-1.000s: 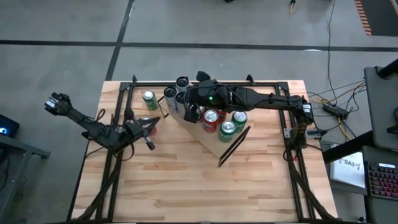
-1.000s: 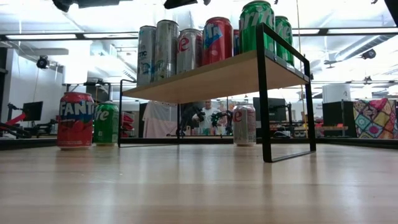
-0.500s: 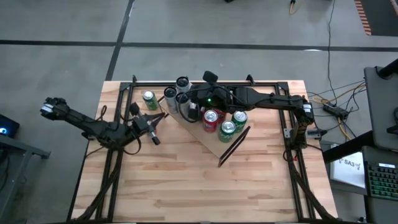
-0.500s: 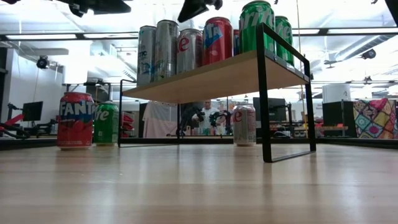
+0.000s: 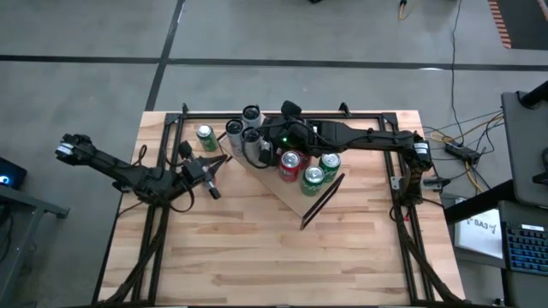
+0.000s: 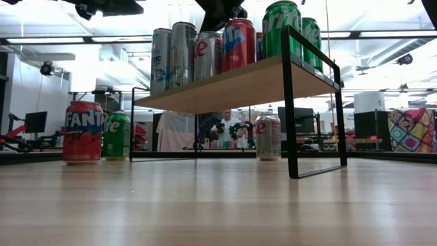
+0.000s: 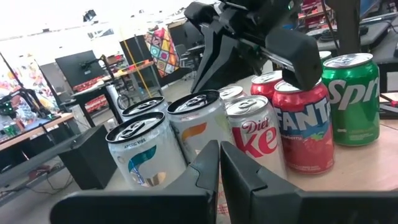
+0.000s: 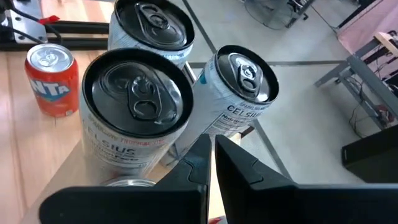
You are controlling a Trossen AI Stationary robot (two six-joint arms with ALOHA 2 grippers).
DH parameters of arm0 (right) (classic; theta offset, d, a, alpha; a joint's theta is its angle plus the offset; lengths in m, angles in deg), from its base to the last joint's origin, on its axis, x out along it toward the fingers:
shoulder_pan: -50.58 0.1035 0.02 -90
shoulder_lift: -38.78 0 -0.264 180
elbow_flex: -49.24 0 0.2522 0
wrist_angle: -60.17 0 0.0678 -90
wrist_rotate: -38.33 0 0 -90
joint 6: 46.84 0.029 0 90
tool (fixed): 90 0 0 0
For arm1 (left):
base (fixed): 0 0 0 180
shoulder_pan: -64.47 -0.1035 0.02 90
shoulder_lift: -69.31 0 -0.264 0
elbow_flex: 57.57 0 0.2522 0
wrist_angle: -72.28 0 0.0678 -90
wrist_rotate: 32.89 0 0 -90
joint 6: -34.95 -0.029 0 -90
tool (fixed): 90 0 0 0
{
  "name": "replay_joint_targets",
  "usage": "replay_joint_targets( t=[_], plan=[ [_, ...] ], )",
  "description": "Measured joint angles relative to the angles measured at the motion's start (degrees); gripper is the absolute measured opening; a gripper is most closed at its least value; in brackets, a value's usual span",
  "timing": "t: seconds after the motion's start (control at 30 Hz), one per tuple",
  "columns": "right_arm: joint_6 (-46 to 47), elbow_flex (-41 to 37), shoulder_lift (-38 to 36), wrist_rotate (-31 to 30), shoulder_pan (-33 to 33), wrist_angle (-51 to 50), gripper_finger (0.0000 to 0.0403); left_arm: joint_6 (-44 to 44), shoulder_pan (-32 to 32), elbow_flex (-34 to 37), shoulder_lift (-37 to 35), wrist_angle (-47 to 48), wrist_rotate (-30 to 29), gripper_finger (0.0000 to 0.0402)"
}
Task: Place canned beverage on shelf
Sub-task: Put the yellow soda can on the shelf aligned with the blue soda can
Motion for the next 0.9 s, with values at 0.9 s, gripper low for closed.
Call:
replay_joint_targets(
  t=[0.9],
  plan=[
    [-0.25,-0.13,-0.49,2.14,0.11,3.06,0.0013,-1.13,0.00,-0.07,-0.02,-0.11,-0.07,0.0000]
  ],
)
